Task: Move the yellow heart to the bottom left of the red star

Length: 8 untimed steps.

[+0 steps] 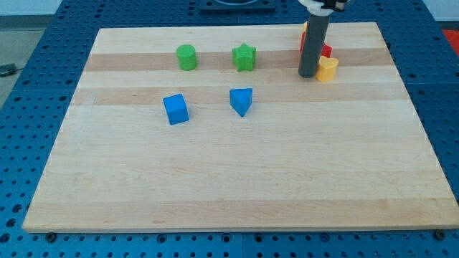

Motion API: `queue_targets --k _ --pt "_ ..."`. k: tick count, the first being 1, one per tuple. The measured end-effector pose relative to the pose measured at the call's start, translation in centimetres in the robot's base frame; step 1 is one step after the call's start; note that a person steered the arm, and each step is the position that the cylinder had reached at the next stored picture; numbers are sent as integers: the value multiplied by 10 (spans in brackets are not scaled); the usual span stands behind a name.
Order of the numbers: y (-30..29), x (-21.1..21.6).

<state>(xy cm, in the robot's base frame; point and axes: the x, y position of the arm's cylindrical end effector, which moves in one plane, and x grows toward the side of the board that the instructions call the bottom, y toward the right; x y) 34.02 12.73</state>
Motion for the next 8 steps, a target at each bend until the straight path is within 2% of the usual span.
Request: queue_targets --k 1,2,3,4,8 --pt "-6 32" --pt "26 62" --pt "73 73" --pt "94 66" --pt "93 22"
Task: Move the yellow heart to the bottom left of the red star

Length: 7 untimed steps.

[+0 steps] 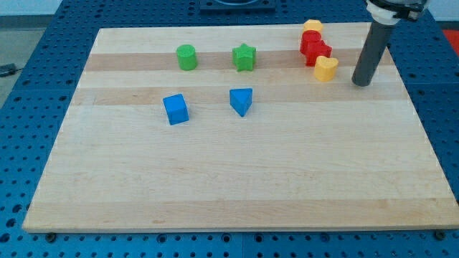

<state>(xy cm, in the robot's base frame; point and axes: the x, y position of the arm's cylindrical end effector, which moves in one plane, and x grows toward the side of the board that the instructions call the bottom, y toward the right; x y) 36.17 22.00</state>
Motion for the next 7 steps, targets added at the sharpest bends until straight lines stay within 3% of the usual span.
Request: queue_targets --k 7 --pt "-49 -21"
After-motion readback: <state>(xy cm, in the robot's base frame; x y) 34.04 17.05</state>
